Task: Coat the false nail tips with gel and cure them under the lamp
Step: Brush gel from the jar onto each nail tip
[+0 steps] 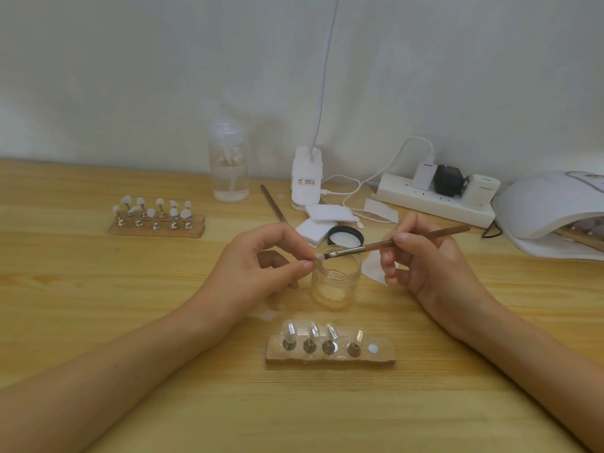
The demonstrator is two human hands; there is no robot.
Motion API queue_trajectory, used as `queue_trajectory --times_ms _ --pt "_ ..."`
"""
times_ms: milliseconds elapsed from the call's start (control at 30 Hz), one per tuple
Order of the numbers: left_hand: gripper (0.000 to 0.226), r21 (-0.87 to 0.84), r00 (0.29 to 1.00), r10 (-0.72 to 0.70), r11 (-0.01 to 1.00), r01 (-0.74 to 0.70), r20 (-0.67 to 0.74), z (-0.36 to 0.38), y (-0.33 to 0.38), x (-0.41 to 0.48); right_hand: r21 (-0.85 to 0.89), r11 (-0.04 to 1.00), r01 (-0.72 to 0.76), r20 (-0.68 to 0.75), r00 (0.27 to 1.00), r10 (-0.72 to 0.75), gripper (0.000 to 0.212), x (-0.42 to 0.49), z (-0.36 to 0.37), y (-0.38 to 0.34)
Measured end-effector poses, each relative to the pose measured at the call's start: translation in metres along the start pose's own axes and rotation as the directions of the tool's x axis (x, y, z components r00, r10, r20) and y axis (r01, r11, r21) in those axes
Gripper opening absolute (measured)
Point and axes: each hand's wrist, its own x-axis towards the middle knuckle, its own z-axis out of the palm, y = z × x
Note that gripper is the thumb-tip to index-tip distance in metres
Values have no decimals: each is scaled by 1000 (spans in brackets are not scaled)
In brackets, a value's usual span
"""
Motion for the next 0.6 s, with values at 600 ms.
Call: queue_trajectory --times_ms 600 --pt "20 0 1000 -19 1000 19 2 0 0 0 -17 1000 21 -8 1000 -21 14 -1 2 -1"
